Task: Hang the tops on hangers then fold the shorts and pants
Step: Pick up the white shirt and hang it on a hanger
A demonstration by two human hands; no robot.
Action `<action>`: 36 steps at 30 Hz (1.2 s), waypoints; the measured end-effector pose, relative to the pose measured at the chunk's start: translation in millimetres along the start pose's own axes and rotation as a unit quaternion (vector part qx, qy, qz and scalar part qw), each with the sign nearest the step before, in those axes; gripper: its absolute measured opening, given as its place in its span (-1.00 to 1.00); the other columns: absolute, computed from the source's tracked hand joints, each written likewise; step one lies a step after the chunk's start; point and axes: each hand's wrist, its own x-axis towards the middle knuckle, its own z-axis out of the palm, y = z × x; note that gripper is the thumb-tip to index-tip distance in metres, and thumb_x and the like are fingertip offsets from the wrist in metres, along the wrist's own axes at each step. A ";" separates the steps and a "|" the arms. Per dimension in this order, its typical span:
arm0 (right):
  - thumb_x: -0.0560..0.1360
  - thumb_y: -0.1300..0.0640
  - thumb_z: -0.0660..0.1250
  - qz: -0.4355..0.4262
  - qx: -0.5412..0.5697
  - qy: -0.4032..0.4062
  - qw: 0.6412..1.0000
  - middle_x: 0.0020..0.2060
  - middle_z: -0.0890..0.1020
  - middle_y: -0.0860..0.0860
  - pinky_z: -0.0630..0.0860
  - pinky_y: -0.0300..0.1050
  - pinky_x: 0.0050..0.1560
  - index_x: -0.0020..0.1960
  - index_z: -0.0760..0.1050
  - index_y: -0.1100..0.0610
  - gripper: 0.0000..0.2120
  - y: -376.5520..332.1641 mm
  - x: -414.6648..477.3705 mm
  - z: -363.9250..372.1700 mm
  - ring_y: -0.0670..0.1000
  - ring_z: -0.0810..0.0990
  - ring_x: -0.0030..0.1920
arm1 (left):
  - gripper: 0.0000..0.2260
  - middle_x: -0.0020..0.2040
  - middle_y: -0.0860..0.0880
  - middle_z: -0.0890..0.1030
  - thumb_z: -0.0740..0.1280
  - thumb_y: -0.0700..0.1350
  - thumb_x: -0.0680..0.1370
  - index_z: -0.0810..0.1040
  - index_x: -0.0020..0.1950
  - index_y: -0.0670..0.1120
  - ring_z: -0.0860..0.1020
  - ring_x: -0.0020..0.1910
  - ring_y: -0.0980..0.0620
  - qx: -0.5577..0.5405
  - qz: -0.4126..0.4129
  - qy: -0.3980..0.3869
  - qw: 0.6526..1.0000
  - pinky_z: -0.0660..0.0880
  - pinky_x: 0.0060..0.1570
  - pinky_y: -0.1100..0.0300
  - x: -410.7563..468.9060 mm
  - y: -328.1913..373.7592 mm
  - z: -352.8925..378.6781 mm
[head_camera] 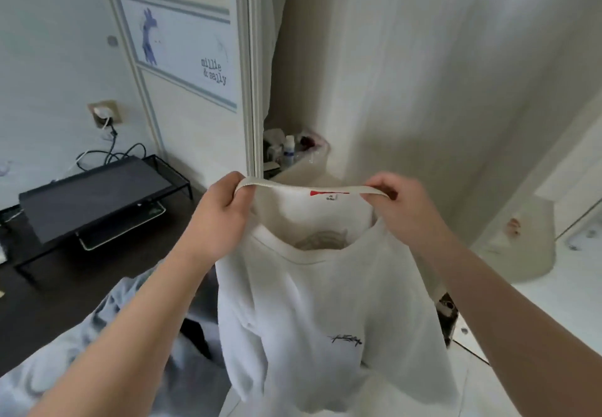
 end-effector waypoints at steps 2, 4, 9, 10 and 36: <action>0.55 0.24 0.39 -0.023 -0.017 0.034 0.999 -0.33 0.56 0.01 0.31 -0.38 -0.35 -0.14 0.60 0.18 -0.90 -10.2 34.0 -18.3 -0.18 0.40 -0.40 | -0.70 -0.45 0.19 0.32 0.18 -0.13 0.64 0.28 -0.29 -0.07 0.28 -0.43 0.18 -0.008 0.027 -0.010 1.000 0.26 -0.44 0.36 48.8 17.4 5.5; 0.55 0.23 0.38 -0.034 -0.039 0.064 0.997 -0.35 0.55 0.00 0.31 -0.37 -0.39 -0.15 0.59 0.20 -0.89 -20.3 64.9 -33.9 -0.18 0.40 -0.41 | -0.71 -0.46 0.20 0.36 0.17 -0.11 0.64 0.33 -0.29 -0.05 0.33 -0.43 0.19 -0.013 0.057 -0.013 0.998 0.27 -0.44 0.36 93.5 34.5 8.5; 0.56 0.17 0.36 -0.041 -0.131 0.161 0.977 -0.32 0.60 0.07 0.38 -0.13 -0.28 -0.19 0.59 0.09 -0.85 -62.7 138.0 -74.3 -0.01 0.46 -0.31 | -0.73 -0.28 0.03 0.48 0.15 -0.06 0.66 0.46 -0.17 -0.15 0.44 -0.27 0.06 0.004 0.154 -0.034 0.988 0.34 -0.25 0.12 202.7 82.9 12.3; 0.56 0.16 0.36 -0.045 -0.145 0.175 0.973 -0.29 0.61 0.11 0.38 -0.11 -0.27 -0.19 0.59 0.08 -0.85 -75.2 151.6 -82.4 0.01 0.47 -0.30 | -0.72 -0.30 0.01 0.45 0.15 -0.07 0.66 0.42 -0.19 -0.17 0.41 -0.29 0.04 0.000 0.175 -0.042 0.984 0.33 -0.25 0.10 224.3 93.5 11.9; 0.54 0.14 0.24 0.034 -0.708 0.420 0.567 0.25 0.47 0.15 0.34 0.04 0.23 0.29 0.48 0.10 -0.68 -258.0 345.4 -305.0 0.21 0.40 0.32 | -0.70 -0.38 -0.10 0.46 0.16 -0.08 0.63 0.44 -0.25 -0.17 0.42 -0.41 -0.08 -0.089 0.285 -0.069 0.952 0.25 -0.43 0.20 482.8 387.2 93.3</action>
